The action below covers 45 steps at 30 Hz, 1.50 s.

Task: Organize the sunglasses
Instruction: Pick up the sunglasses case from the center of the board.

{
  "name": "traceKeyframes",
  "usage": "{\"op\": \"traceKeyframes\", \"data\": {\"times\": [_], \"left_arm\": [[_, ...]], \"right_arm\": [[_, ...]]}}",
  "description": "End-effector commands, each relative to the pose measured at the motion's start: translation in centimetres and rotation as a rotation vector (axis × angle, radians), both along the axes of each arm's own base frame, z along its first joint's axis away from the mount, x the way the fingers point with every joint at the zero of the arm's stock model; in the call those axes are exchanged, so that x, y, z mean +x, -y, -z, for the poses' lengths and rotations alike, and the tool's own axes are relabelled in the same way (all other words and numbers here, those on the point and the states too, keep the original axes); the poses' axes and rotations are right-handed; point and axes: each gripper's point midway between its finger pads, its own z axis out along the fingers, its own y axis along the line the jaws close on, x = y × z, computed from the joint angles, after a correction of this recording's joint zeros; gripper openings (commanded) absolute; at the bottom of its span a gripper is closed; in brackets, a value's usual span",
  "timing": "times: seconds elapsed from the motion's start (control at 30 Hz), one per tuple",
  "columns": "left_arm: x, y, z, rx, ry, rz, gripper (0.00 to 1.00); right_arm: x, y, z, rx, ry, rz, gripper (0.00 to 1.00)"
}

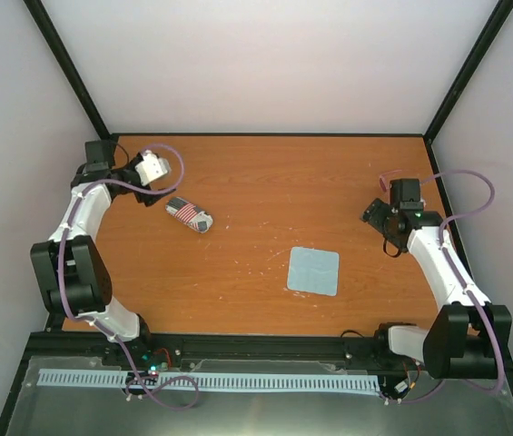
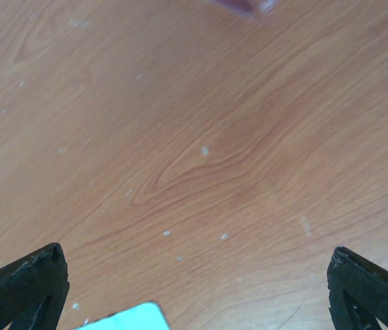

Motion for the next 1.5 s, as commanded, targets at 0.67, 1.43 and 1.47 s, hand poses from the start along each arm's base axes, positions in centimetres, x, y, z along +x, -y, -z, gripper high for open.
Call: {"op": "traceKeyframes", "data": {"times": [0.67, 1.43, 1.47], "left_arm": [[-1.7, -0.5, 10.3, 0.619, 0.26, 0.881, 0.99], [0.3, -0.5, 15.3, 0.715, 0.173, 1.146, 1.0], [0.4, -0.5, 15.6, 0.714, 0.17, 1.149, 0.99]], "right_arm": [[7.0, -13.9, -0.2, 0.294, 0.129, -0.531, 1.0], [9.2, -15.8, 1.3, 0.324, 0.08, -0.617, 1.0], [9.2, -15.8, 1.4, 0.326, 0.078, -0.618, 1.0]]}}
